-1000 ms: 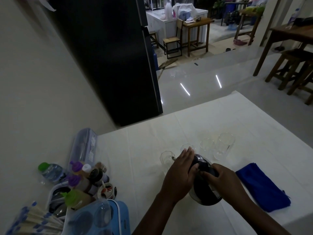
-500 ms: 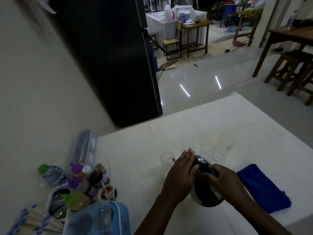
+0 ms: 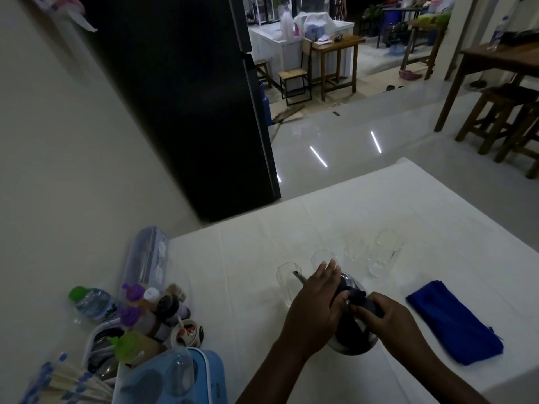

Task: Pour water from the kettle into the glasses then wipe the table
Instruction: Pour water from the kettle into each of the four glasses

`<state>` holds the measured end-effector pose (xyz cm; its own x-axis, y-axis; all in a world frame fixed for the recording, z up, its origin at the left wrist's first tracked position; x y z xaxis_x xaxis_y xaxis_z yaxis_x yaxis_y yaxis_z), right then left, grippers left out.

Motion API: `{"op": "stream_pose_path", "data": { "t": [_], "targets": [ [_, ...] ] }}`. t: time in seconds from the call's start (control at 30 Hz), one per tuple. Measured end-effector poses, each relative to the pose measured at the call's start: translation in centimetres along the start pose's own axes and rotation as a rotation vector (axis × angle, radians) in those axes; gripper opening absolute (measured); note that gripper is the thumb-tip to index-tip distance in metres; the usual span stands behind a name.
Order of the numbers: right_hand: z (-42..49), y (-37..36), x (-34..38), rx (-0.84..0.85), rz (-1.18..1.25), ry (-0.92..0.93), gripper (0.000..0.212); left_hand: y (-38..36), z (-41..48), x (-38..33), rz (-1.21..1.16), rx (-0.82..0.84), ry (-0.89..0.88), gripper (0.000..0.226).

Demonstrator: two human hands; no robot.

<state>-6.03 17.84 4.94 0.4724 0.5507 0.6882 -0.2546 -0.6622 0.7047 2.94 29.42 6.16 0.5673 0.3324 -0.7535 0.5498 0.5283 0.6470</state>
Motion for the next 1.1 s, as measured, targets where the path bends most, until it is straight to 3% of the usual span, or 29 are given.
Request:
{"op": "stream_pose_path", "data": {
  "t": [0.47,1.1],
  "targets": [
    [-0.4,2.4,-1.6,-0.055,0.120,0.010,0.018,-1.1,1.5,-3.0,0.075,0.003,-0.074,0.061],
    [2.9,7.6,-3.9,-0.009,0.076,-0.004,0.021,-4.8,6.3,-4.2,0.022,-0.065,-0.008,0.065]
  ]
}}
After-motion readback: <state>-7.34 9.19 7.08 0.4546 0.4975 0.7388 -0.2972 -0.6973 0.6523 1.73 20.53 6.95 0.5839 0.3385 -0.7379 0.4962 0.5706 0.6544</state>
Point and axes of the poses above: each hand's wrist, its own z-axis towards the middle knuckle, its own y-axis out of the back of the hand, x = y × z, the point moved 5 cm from there along z, towards the middle knuckle, and after that the axes turned 11 degrees about -z, right-handed, at the moved point
